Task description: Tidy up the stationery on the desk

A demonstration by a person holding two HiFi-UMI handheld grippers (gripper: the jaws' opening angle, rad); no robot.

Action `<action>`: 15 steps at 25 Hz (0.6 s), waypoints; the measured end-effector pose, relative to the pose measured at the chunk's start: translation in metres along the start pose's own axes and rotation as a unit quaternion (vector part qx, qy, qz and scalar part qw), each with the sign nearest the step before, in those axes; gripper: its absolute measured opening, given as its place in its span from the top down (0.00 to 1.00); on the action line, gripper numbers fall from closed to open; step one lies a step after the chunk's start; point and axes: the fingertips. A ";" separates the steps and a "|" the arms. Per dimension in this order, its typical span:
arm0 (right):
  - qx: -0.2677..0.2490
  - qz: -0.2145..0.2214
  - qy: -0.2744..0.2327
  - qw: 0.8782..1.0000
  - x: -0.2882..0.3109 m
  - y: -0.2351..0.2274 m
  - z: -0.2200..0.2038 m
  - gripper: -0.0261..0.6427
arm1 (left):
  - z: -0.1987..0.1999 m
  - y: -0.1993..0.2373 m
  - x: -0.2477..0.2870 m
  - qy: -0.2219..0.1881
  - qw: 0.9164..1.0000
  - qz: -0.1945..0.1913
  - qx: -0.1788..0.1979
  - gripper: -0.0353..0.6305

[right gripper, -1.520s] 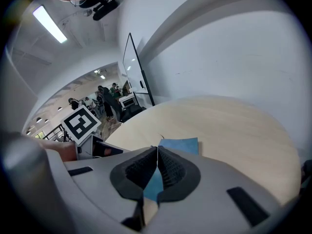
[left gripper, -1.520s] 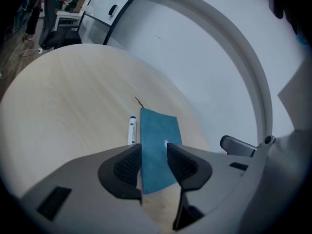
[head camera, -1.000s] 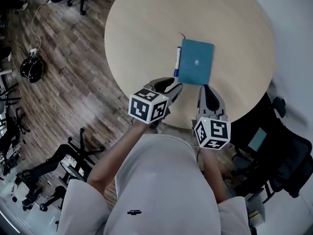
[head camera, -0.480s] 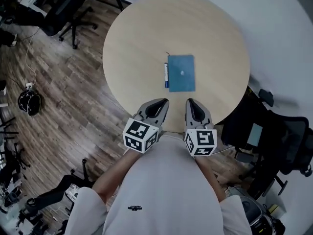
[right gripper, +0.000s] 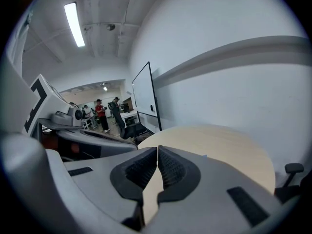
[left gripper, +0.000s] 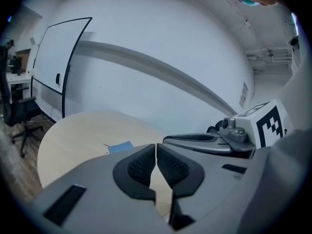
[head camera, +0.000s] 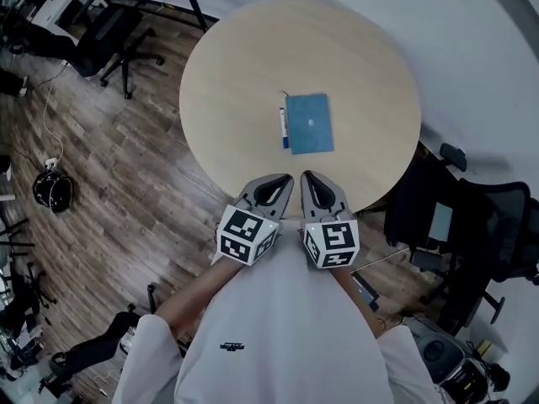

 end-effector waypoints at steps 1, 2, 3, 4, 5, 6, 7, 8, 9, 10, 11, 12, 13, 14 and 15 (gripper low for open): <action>-0.005 -0.002 -0.003 1.000 -0.001 0.001 0.003 0.91 | 0.001 0.001 -0.001 -0.002 1.000 0.000 0.002 0.91; -0.009 -0.004 -0.006 1.000 -0.002 0.001 0.005 0.91 | 0.001 0.001 -0.003 -0.004 1.000 0.000 0.002 0.91; -0.011 -0.007 -0.008 1.000 -0.003 0.000 0.006 0.91 | 0.002 0.001 -0.004 -0.007 1.000 0.000 0.003 0.91; -0.010 -0.010 -0.009 1.000 -0.004 -0.001 0.006 0.91 | 0.003 0.001 -0.005 -0.010 1.000 0.000 0.003 0.91; -0.008 -0.013 -0.009 1.000 -0.005 -0.002 0.005 0.91 | 0.004 0.000 -0.006 -0.012 1.000 0.000 0.004 0.91; -0.005 -0.016 -0.010 1.000 -0.006 -0.003 0.004 0.91 | 0.004 0.000 -0.007 -0.013 1.000 -0.001 0.004 0.91; -0.002 -0.019 -0.009 1.000 -0.008 -0.005 0.003 0.91 | 0.003 -0.001 -0.008 -0.012 1.000 -0.001 0.002 0.91; -0.001 -0.022 -0.009 1.000 -0.009 -0.006 0.002 0.91 | 0.002 -0.001 -0.009 -0.011 1.000 -0.002 0.000 0.91; 0.000 -0.024 -0.009 1.000 -0.009 -0.007 0.002 0.91 | 0.001 0.000 -0.009 -0.011 1.000 -0.001 -0.002 0.91; 0.001 -0.025 -0.009 1.000 -0.009 -0.007 0.003 0.91 | 0.001 0.002 -0.010 -0.011 1.000 -0.001 -0.005 0.91; 0.001 -0.026 -0.009 1.000 -0.008 -0.007 0.003 0.91 | 0.001 0.004 -0.011 -0.012 1.000 0.000 -0.007 0.91; 0.002 -0.027 -0.009 1.000 -0.007 -0.007 0.004 0.91 | 0.001 0.005 -0.011 -0.013 1.000 0.001 -0.009 0.91; 0.002 -0.027 -0.009 1.000 -0.006 -0.006 0.004 0.91 | 0.001 0.007 -0.012 -0.014 1.000 0.002 -0.011 0.91; 0.002 -0.028 -0.009 1.000 -0.005 -0.004 0.004 0.91 | 0.000 0.008 -0.013 -0.014 1.000 0.003 -0.012 0.91; 0.002 -0.028 -0.009 1.000 -0.005 -0.002 0.004 0.91 | -0.001 0.009 -0.014 -0.014 1.000 0.005 -0.014 0.91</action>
Point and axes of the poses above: the fingertips, and each gripper's own axes: x forward along the fingers, y to its left, z out of its top, and after that the axes turned 6 degrees about y, right-handed
